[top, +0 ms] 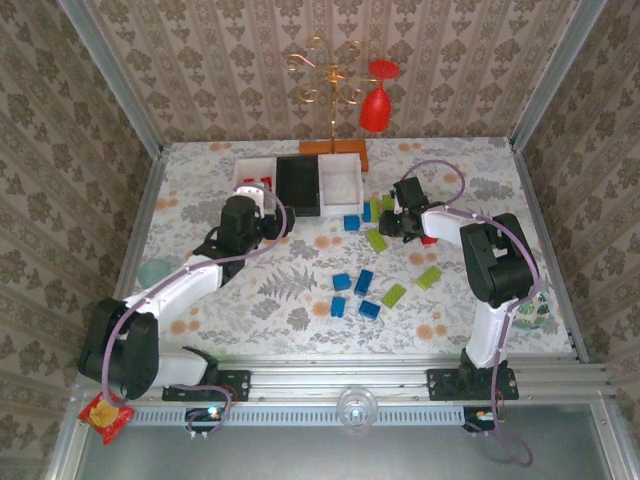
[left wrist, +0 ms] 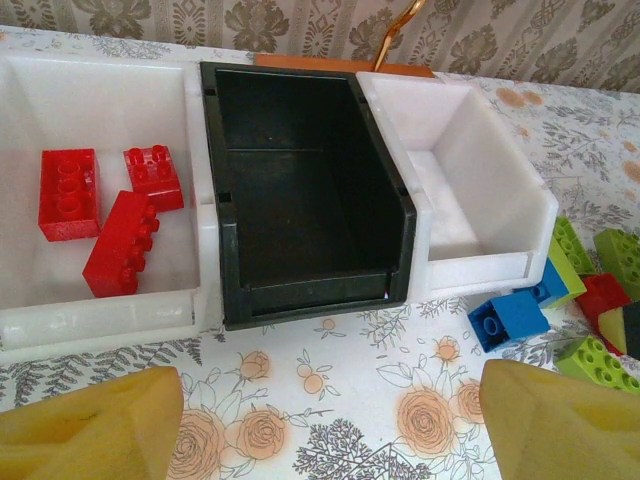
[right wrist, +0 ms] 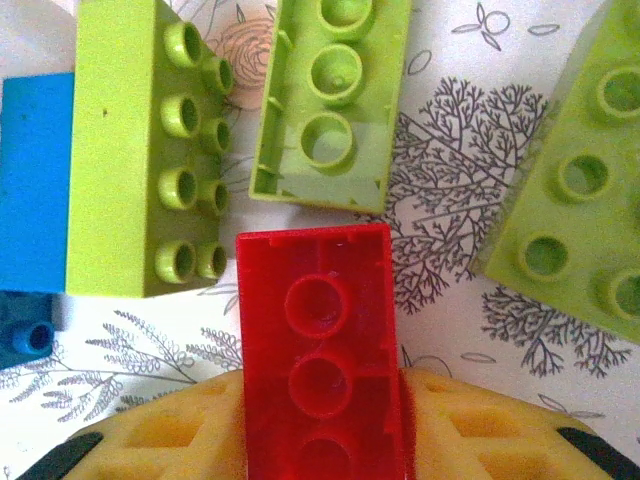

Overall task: Sort the legos into containers by color
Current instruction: Pick up the lego from the center of the table.

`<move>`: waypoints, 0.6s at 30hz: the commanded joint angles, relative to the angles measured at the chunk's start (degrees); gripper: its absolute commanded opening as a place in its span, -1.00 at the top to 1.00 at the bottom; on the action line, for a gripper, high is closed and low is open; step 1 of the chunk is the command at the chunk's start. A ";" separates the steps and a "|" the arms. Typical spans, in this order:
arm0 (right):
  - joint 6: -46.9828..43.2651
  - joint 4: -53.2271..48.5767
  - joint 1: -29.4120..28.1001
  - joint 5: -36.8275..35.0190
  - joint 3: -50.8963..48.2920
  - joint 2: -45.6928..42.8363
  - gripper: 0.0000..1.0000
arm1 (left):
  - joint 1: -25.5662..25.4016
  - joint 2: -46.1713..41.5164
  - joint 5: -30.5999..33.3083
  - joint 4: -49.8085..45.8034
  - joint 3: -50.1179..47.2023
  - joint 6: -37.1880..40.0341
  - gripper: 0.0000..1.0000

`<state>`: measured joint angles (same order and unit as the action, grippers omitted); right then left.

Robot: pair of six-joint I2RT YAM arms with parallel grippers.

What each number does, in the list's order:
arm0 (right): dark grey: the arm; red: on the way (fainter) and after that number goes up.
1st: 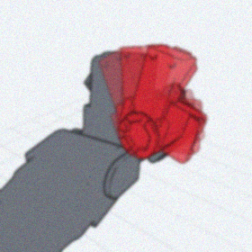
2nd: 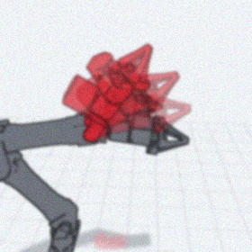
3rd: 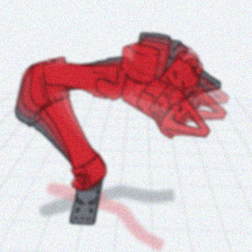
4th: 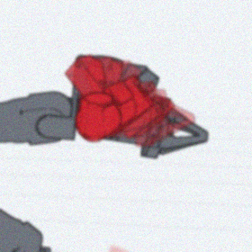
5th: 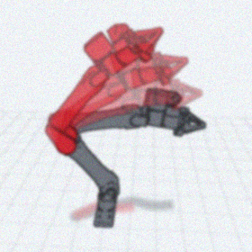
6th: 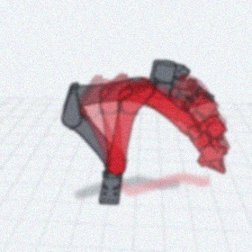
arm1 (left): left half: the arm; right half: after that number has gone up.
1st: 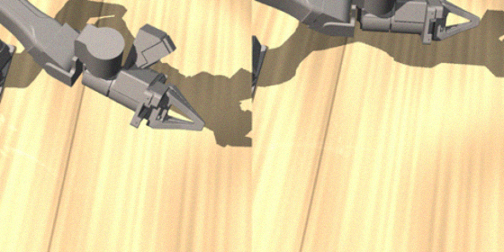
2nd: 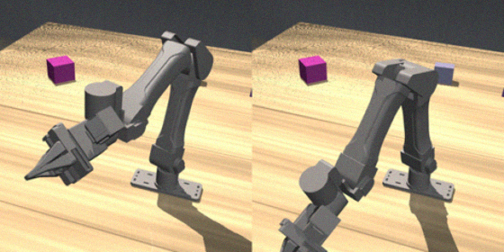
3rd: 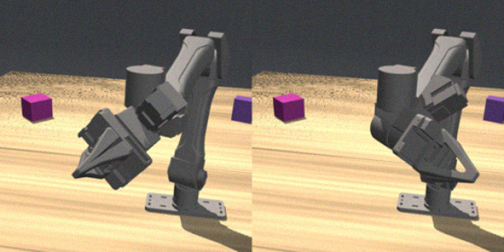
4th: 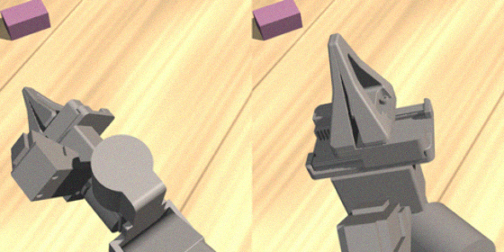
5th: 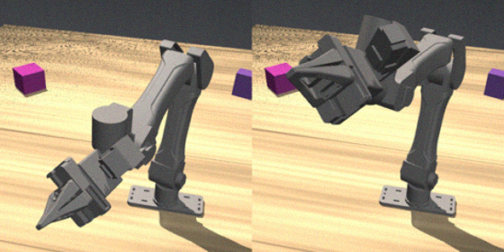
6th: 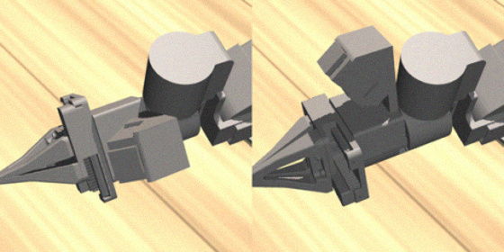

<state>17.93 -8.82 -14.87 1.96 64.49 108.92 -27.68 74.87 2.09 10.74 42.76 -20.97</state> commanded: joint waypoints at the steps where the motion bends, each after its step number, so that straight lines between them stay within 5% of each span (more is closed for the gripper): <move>1: 0.59 -0.77 -0.15 -0.02 -3.15 -3.39 0.27 | 0.25 -2.09 -0.85 0.29 -0.93 1.17 -0.58; 7: 1.42 4.22 -1.45 4.33 -9.52 -12.97 0.31 | 0.19 -2.37 -1.16 0.44 -1.49 0.77 -0.59; 12: 1.78 8.11 -10.35 6.45 -7.02 -16.44 0.31 | 1.13 -2.40 -0.40 1.05 -3.08 0.49 -0.60; 18: 6.32 15.09 -17.57 11.21 3.36 -8.89 0.31 | 10.77 -7.28 -3.84 3.12 -9.54 -5.17 -0.60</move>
<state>21.06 0.95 -31.00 9.58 63.22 96.38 -19.94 71.05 0.03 11.64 35.83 -22.61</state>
